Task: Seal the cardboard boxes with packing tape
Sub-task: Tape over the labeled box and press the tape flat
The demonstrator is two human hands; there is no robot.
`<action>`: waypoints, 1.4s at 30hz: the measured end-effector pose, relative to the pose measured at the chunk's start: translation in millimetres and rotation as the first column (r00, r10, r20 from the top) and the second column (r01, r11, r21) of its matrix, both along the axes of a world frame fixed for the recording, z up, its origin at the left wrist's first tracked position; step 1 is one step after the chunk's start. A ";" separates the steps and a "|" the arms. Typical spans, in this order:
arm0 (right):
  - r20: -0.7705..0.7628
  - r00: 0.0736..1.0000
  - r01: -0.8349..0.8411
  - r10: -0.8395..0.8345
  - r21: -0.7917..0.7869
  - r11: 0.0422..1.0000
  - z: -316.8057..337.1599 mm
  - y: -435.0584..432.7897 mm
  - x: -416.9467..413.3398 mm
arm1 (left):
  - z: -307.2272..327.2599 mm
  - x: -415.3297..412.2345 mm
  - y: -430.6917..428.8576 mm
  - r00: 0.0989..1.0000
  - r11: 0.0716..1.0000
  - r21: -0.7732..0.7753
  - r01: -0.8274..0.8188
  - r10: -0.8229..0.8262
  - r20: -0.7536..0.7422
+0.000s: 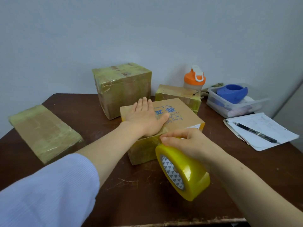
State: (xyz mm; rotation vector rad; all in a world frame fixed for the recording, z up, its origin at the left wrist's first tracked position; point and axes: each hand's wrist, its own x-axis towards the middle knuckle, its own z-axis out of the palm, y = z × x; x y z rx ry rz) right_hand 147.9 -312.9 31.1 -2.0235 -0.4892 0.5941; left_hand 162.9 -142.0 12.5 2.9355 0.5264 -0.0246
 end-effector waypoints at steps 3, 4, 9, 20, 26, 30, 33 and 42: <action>-0.004 1.000 -0.009 0.009 -0.025 1.000 3.0 2.9 -1.1 | 6.5 -8.5 -2.2 0.999 0.999 0.009 0.048 -0.048 -0.012; -0.003 1.000 -0.010 0.010 -0.030 0.999 4.0 2.8 -1.6 | 6.0 -13.2 -6.0 0.995 0.995 -0.011 0.103 -0.103 -0.017; -0.014 0.999 -0.033 0.032 -0.056 0.998 5.4 2.0 -3.0 | -1.8 -41.0 -15.7 0.947 0.935 -0.157 0.319 -0.319 0.026; -0.023 1.000 -0.015 0.015 -0.034 0.999 3.6 4.2 2.3 | 4.5 -38.6 16.7 0.943 0.942 -0.039 0.333 -0.332 0.035; -0.028 0.999 -0.041 0.040 -0.038 0.998 4.0 5.5 2.7 | 1.7 -72.9 11.0 0.822 0.818 -0.085 0.568 -0.563 0.083; -0.024 0.999 -0.037 0.036 -0.042 0.998 5.3 5.5 1.9 | 9.1 -65.4 25.5 0.776 0.776 -0.001 0.630 -0.630 0.024; -0.023 0.999 -0.029 0.028 -0.046 0.999 4.5 4.5 2.0 | -2.5 -70.5 24.3 0.733 0.757 0.044 0.652 -0.644 0.220; -0.133 0.989 -0.069 0.065 -0.026 0.997 11.0 2.2 5.5 | -4.5 -81.0 25.0 0.741 0.825 0.063 0.562 -0.536 0.405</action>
